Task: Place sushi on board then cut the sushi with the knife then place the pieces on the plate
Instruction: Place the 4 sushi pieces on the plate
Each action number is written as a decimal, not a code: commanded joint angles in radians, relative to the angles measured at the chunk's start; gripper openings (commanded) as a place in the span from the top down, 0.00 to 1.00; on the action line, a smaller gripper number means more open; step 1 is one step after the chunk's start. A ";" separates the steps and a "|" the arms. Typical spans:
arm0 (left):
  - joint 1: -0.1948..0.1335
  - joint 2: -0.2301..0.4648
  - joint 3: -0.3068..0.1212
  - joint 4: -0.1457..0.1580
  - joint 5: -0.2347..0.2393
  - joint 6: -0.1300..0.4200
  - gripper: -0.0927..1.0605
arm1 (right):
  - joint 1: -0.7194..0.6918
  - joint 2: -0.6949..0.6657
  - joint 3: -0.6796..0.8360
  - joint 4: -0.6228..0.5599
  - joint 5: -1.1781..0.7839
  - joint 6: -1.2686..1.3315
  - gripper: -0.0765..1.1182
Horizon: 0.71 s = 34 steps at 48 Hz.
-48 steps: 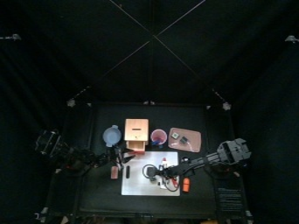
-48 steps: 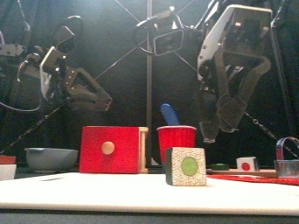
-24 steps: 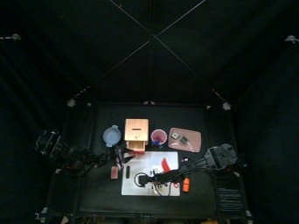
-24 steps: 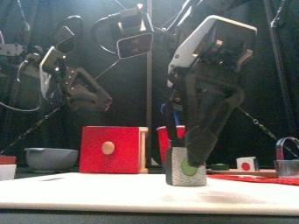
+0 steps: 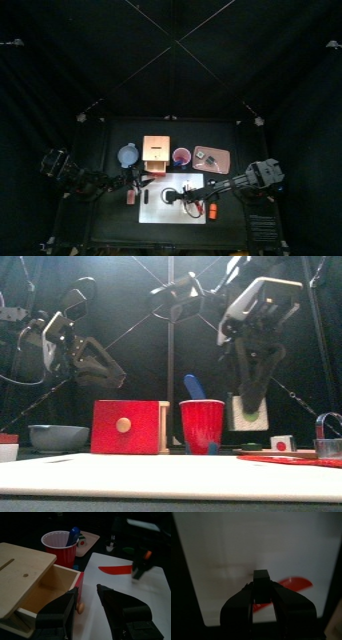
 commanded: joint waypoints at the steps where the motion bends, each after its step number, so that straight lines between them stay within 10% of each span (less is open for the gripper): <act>1: -0.002 -0.005 -0.015 0.000 -0.003 0.000 0.26 | -0.089 -0.187 0.117 -0.018 0.002 0.069 0.56; 18: -0.006 -0.002 -0.018 0.000 -0.002 0.000 0.26 | -0.448 -0.581 0.548 -0.095 -0.021 0.322 0.56; 34: -0.003 0.009 -0.029 0.003 0.000 0.003 0.26 | -0.684 -0.617 0.709 -0.110 -0.176 0.360 0.52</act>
